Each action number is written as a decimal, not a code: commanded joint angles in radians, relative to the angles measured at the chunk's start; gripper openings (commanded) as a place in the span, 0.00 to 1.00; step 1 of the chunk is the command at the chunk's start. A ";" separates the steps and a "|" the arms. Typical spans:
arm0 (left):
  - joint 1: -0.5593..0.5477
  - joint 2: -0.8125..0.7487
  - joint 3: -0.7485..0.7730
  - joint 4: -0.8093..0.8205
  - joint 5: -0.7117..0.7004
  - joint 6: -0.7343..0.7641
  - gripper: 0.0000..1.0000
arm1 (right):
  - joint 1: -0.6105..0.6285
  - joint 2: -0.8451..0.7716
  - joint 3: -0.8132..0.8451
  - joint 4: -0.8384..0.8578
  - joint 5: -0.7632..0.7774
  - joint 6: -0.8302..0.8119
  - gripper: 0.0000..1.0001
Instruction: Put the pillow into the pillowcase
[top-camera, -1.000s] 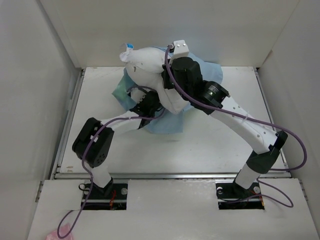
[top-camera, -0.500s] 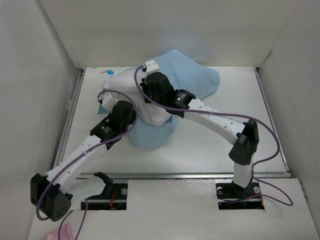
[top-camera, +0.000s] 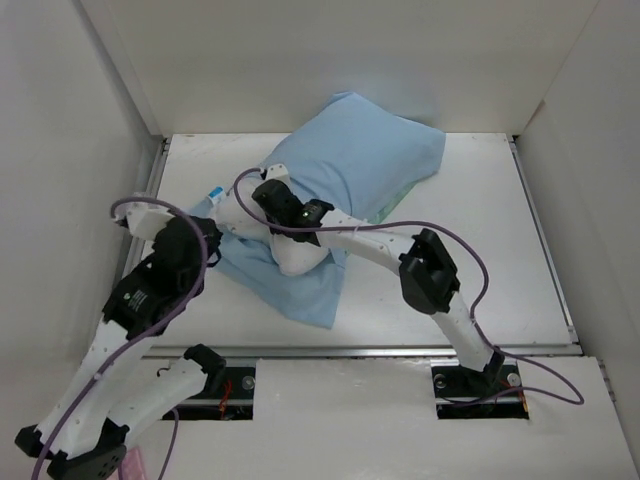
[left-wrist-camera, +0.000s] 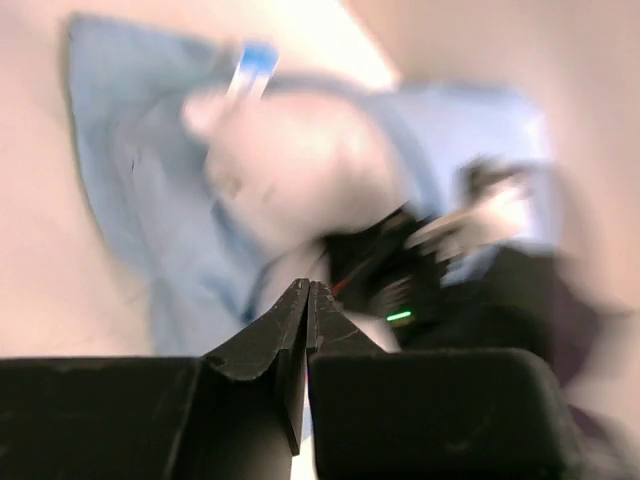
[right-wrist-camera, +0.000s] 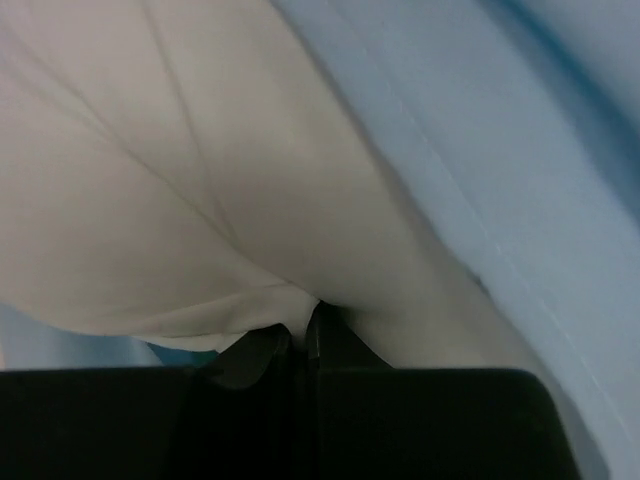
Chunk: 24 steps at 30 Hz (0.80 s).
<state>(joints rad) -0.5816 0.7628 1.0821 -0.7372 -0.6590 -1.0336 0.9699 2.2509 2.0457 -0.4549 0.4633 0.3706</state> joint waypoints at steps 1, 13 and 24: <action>0.000 -0.039 0.107 -0.042 -0.146 -0.049 0.00 | -0.080 0.091 -0.051 -0.111 0.112 0.001 0.00; 0.009 0.142 0.041 -0.042 -0.051 -0.080 0.15 | -0.123 -0.091 -0.134 -0.012 -0.127 0.044 0.00; 0.166 0.240 -0.355 0.192 0.375 -0.102 0.41 | -0.188 -0.160 -0.153 -0.013 -0.384 0.091 0.00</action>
<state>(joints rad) -0.4519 0.9939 0.7830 -0.6376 -0.4030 -1.1137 0.8188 2.1094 1.9068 -0.4854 0.0467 0.4534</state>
